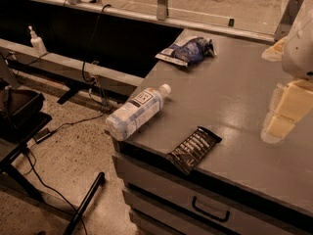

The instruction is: Move rxbar chocolate near blue chip bag

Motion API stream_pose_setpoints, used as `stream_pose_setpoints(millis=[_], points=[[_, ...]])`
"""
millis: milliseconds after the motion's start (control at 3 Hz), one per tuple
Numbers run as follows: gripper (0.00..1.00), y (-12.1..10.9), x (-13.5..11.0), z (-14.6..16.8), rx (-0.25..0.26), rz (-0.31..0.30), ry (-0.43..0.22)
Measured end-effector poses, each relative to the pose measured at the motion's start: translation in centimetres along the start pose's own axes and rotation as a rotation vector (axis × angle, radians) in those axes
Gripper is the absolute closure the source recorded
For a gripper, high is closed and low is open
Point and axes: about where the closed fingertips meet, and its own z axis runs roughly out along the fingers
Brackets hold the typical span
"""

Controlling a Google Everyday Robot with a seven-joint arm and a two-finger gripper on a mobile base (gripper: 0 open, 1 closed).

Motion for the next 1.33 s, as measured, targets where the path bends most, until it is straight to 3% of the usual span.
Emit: stream_pose_setpoints(millis=[667, 1333], points=[[0.0, 4.4, -0.8, 6.7, -0.128, 0.122, -0.094], [0.0, 7.4, -3.9, 10.7, -0.222, 0.178, -0.14]])
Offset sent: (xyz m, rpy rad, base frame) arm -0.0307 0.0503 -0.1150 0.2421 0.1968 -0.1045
